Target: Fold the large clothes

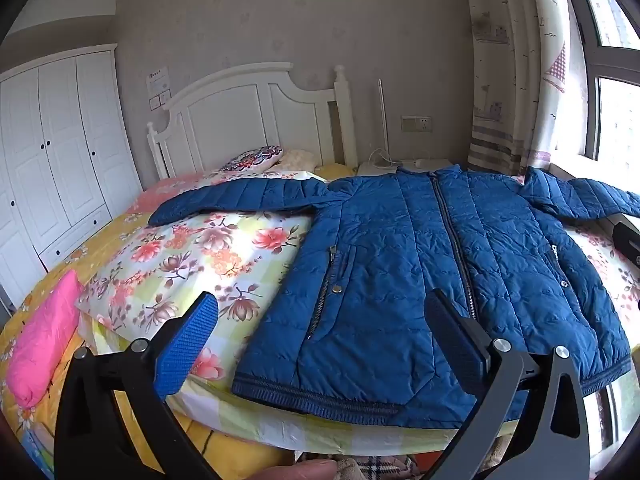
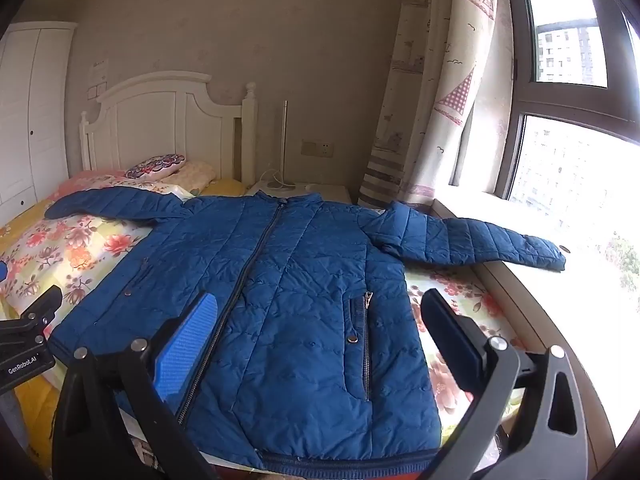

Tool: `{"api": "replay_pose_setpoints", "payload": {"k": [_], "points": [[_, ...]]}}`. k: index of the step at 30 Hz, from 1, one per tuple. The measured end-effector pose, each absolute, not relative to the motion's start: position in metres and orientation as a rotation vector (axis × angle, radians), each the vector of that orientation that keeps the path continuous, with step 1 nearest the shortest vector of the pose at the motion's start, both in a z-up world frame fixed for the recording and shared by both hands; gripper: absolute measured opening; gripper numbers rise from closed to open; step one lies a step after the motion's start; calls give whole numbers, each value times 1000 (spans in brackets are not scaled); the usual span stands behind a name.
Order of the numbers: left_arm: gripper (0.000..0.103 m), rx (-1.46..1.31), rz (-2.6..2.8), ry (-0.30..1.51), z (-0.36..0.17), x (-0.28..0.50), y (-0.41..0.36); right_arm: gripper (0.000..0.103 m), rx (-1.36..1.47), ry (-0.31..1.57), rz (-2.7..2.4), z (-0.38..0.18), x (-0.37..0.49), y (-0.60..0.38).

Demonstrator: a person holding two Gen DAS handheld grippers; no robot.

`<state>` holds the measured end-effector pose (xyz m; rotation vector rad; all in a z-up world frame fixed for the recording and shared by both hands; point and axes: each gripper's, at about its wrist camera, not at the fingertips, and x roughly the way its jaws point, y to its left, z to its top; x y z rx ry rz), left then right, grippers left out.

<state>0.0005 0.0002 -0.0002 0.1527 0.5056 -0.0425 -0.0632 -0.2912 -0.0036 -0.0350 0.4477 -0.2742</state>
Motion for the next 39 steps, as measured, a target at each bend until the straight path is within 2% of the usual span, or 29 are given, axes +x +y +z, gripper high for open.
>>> {"api": "replay_pose_setpoints", "payload": {"k": [39], "points": [[99,138,-60,546,-10,3,3,101,6,454,-253,-5,-64,-293]]}}
